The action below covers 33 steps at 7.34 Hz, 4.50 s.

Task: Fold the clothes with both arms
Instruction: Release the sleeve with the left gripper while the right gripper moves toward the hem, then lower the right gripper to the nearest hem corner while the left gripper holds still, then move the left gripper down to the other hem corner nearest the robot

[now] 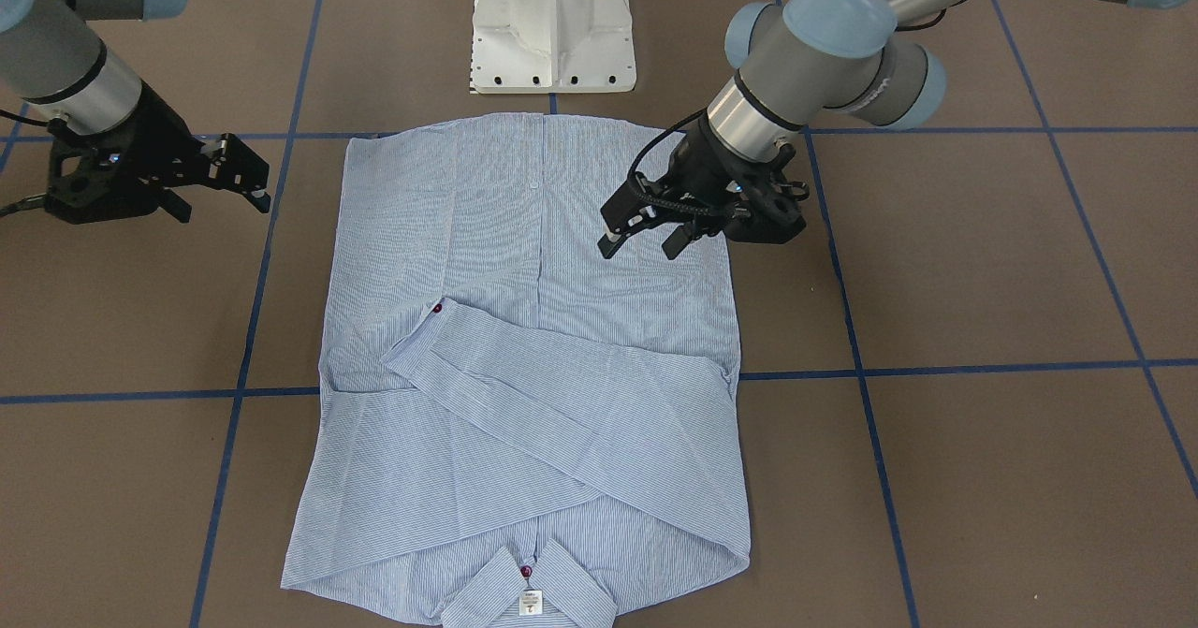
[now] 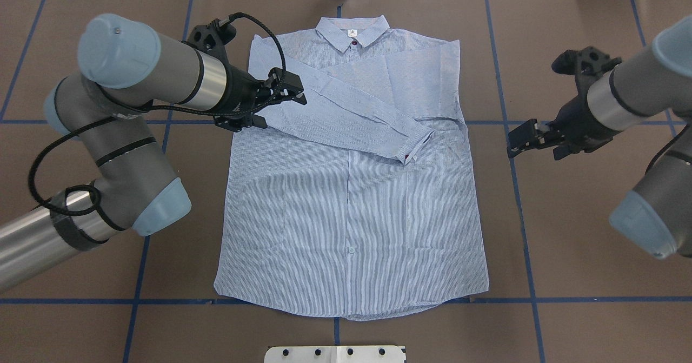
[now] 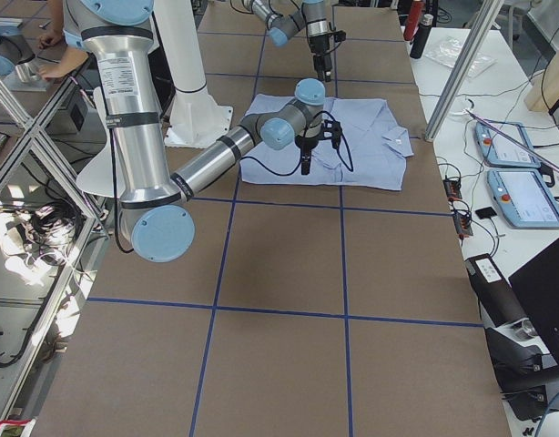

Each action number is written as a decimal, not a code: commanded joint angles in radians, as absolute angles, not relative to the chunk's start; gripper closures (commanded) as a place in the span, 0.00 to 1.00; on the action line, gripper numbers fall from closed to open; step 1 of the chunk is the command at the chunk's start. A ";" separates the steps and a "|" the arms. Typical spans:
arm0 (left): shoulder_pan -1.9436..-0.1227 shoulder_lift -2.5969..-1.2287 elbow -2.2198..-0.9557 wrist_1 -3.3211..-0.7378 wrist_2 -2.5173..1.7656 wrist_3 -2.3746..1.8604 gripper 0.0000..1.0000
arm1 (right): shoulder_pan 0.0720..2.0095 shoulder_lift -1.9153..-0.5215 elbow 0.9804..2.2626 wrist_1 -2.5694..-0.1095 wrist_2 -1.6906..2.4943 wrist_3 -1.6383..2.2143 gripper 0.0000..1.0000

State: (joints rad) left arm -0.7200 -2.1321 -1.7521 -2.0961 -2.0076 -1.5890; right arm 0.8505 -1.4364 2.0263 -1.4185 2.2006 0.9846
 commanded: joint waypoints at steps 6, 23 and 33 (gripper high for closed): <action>-0.741 -2.019 -1.972 -1.896 -2.000 -1.482 0.00 | 0.353 -1.697 2.029 -0.988 1.895 1.388 0.00; -0.739 -1.980 -2.011 -1.893 -2.000 -1.482 0.01 | 0.302 -1.548 2.029 -1.316 1.905 1.440 0.25; -0.744 -1.980 -2.013 -1.890 -2.002 -1.482 0.01 | 0.316 -1.555 2.023 -1.312 1.916 1.447 0.90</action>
